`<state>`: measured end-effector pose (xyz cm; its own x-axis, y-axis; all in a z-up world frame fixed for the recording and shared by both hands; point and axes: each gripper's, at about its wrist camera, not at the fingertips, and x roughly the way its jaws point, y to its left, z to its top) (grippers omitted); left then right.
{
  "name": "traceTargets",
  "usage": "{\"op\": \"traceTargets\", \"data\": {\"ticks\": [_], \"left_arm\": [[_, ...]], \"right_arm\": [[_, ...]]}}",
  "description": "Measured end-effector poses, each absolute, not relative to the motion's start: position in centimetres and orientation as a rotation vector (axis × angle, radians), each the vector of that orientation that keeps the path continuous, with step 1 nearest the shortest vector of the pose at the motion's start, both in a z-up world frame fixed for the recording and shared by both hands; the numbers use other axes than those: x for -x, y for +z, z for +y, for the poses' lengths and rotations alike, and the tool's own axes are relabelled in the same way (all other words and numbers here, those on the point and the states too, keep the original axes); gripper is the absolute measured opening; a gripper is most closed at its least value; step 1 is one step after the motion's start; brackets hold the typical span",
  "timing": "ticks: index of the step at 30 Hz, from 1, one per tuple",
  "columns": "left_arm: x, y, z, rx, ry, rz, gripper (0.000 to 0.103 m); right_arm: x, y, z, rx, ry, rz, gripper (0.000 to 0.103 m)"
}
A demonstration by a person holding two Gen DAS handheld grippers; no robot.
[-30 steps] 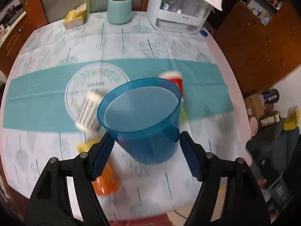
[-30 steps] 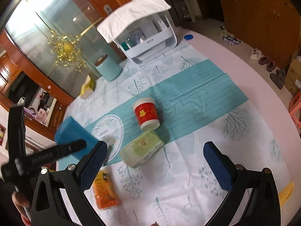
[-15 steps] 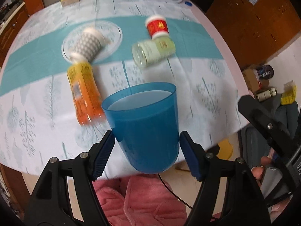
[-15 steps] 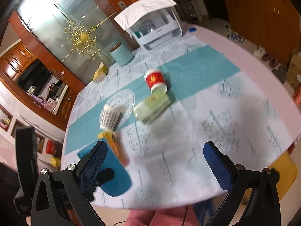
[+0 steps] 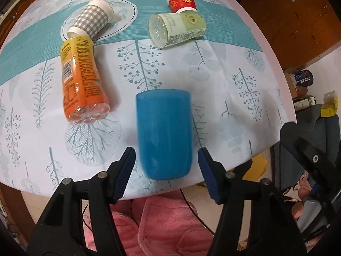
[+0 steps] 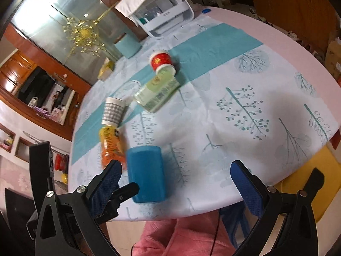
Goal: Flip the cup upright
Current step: 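Lift the blue cup with the left gripper and rotate it upright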
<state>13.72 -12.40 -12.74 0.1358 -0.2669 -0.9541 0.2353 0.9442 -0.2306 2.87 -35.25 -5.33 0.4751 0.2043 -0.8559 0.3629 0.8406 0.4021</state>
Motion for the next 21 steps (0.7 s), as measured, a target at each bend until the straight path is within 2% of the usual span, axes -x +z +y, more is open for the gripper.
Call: {"op": "traceTargets", "data": {"ticks": [21], "left_arm": [[-13.7, -15.2, -11.3, 0.064, -0.398, 1.317, 0.058]], "right_arm": [[-8.5, -11.4, -32.0, -0.639, 0.035, 1.167, 0.100]]}}
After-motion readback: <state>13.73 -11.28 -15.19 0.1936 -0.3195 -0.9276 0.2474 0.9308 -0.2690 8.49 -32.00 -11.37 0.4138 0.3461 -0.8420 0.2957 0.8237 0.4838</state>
